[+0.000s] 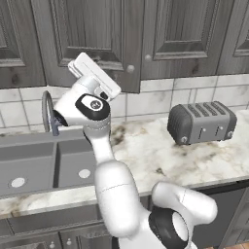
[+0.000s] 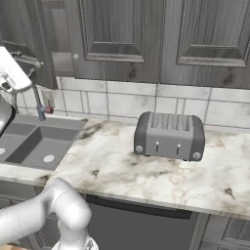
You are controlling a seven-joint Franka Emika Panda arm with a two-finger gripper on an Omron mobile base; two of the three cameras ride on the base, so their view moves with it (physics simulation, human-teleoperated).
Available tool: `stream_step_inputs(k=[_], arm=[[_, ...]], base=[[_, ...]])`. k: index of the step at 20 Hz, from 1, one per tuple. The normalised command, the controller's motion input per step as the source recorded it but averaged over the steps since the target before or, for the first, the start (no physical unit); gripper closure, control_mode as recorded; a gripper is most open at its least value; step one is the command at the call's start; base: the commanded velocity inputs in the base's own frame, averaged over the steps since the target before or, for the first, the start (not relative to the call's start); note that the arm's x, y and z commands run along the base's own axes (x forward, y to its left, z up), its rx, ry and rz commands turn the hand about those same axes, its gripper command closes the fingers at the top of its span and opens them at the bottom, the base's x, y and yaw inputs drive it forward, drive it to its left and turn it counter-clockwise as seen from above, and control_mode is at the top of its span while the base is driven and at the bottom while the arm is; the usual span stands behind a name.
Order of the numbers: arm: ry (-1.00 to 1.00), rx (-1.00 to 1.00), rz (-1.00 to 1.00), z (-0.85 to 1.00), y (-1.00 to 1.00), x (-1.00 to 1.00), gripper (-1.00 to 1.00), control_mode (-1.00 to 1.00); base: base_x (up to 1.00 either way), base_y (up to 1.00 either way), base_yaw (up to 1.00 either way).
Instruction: Pick the tomato from the counter and place it in the cabinet. Then close the cabinet.
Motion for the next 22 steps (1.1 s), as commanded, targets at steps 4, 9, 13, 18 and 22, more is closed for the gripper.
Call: stream_step_inputs(k=[4, 9, 13, 18, 22], arm=[[0.02, -0.03, 0.35, 0.04, -0.59, 1.0, -1.0, -1.0], [0.13, 0.0, 0.36, 0.0, -0.54, 1.0, -1.0, -1.0], [0.2, 0.0, 0.37, 0.0, -0.46, 1.0, -1.0, -1.0], [0.21, -0.02, 0.37, -0.01, -0.3, 1.0, -1.0, -1.0], [0.18, -0.05, 0.36, -0.12, -0.06, 0.9, -1.0, -1.0]], base=[[0.0, 0.0, 0.0], [0.0, 0.0, 0.0], [0.0, 0.0, 0.0], [0.0, 0.0, 0.0], [0.0, 0.0, 0.0]])
